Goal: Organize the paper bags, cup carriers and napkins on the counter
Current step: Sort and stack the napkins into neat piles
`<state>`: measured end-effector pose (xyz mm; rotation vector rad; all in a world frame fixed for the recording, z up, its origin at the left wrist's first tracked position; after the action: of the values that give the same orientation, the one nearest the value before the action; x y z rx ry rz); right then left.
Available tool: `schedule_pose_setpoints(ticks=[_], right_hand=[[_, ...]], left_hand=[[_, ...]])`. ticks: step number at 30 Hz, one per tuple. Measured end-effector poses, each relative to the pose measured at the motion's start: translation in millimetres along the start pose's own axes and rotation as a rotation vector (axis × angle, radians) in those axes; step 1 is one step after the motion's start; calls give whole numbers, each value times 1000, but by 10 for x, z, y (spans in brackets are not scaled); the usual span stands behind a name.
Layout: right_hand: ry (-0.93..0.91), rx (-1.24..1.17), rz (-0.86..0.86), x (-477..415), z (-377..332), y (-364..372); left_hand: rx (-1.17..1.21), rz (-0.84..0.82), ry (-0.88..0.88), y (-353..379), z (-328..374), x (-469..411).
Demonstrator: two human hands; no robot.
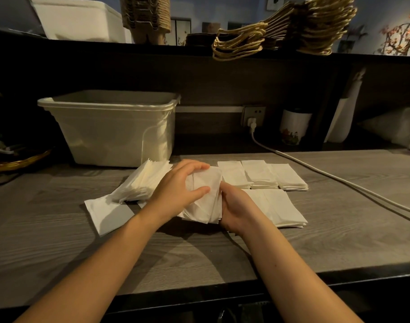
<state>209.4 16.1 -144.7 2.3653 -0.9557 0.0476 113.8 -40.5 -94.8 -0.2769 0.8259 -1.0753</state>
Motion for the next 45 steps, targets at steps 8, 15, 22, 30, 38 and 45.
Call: schedule_pose_setpoints(ticks=[8,15,22,30,38,45], right_hand=[[-25,-16,25,51,-19,4],[-25,-32,18,54,-20,13],[-32,-20,85,28,5,-24],[-73,-32,63,19,-13,-14],[-39,-37,148,25,-13,-80],[-29,-102,200,41,-43,-84]], left_hand=[[-129,-13,-35,56,-8,11],[-238,-12,-65,90,-18,26],[-531,1,-7,74,-20,29],[-583,-71,263,170,121,37],[-632,-439,46,285,-102,79],[-322,184,9,-469,-54,-54]])
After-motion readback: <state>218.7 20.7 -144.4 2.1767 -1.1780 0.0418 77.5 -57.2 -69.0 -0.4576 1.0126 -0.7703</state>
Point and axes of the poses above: each hand's wrist, its own x-axis away from the middle knuckle, its own y-axis out of the palm, z = x × y, the point moved 5 cm from there along -x, towards the middle knuckle, and after that the axes turned 4 degrees about x, right-handed, at the moved point
